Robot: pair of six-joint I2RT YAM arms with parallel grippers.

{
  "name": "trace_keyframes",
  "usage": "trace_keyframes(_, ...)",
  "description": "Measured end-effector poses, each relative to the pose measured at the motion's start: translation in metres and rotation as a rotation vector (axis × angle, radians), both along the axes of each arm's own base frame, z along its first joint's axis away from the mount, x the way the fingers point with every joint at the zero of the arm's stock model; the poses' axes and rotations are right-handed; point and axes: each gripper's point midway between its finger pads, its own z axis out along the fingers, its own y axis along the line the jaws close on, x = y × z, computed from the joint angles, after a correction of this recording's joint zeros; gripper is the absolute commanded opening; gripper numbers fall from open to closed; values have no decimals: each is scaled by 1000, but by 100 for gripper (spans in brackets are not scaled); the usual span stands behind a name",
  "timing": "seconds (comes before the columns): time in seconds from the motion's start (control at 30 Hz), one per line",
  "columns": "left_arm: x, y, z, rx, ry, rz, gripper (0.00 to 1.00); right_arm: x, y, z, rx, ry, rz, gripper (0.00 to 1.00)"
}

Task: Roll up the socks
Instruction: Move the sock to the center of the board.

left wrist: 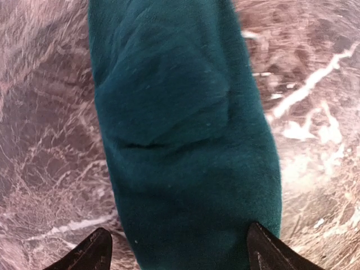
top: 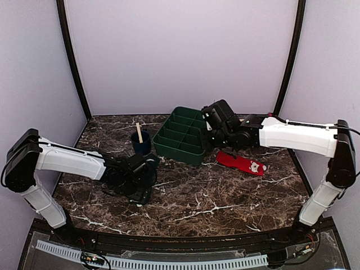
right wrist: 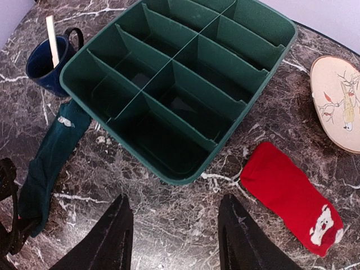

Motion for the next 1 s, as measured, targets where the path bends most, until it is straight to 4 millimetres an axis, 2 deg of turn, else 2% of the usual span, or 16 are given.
trace_keyframes(0.23, -26, -28, -1, -5, -13, -76, 86, -26, 11, -13, -26, 9, 21, 47)
trace_keyframes(0.57, -78, -83, -4, -57, -24, -280, 86, -47, -17, -18, -6, 20, -29, 47)
trace_keyframes(0.73, -81, -107, -4, -63, -47, -373, 86, -62, -36, -38, -3, 62, -56, 47)
trace_keyframes(0.87, -73, -135, -3, -56, -78, -463, 86, -75, -47, -54, 18, 107, -62, 47)
trace_keyframes(1.0, -65, -151, -1, -30, -121, -539, 87, -85, -52, -61, 79, 128, -59, 47)
